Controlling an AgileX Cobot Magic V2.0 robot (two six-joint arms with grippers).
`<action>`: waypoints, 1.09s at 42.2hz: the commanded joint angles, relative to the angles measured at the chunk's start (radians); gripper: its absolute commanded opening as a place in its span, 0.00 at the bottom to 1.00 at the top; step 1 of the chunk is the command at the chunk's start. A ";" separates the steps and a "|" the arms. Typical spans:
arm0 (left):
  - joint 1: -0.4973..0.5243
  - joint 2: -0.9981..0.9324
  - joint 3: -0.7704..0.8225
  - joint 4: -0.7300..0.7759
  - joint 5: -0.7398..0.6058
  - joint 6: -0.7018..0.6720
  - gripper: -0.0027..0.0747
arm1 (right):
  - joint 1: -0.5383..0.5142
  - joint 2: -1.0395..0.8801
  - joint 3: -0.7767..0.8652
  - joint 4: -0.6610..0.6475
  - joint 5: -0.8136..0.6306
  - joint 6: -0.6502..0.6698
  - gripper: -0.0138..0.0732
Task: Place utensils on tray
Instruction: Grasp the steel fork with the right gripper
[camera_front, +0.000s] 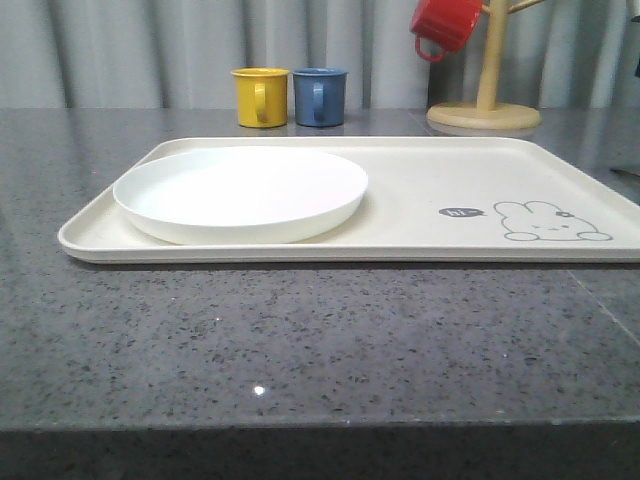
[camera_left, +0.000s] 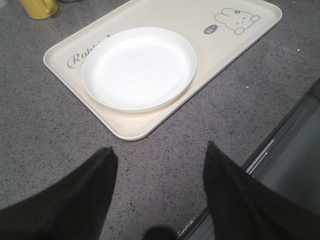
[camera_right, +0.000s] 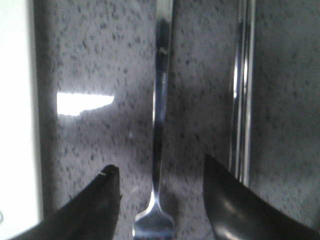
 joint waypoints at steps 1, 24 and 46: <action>-0.008 0.005 -0.027 -0.008 -0.072 -0.010 0.54 | -0.006 -0.026 -0.036 0.006 -0.037 -0.015 0.63; -0.008 0.005 -0.027 -0.008 -0.072 -0.010 0.54 | -0.004 0.029 -0.036 0.033 -0.022 -0.024 0.60; -0.008 0.005 -0.027 -0.008 -0.072 -0.010 0.54 | 0.024 -0.019 -0.051 0.075 0.032 -0.059 0.15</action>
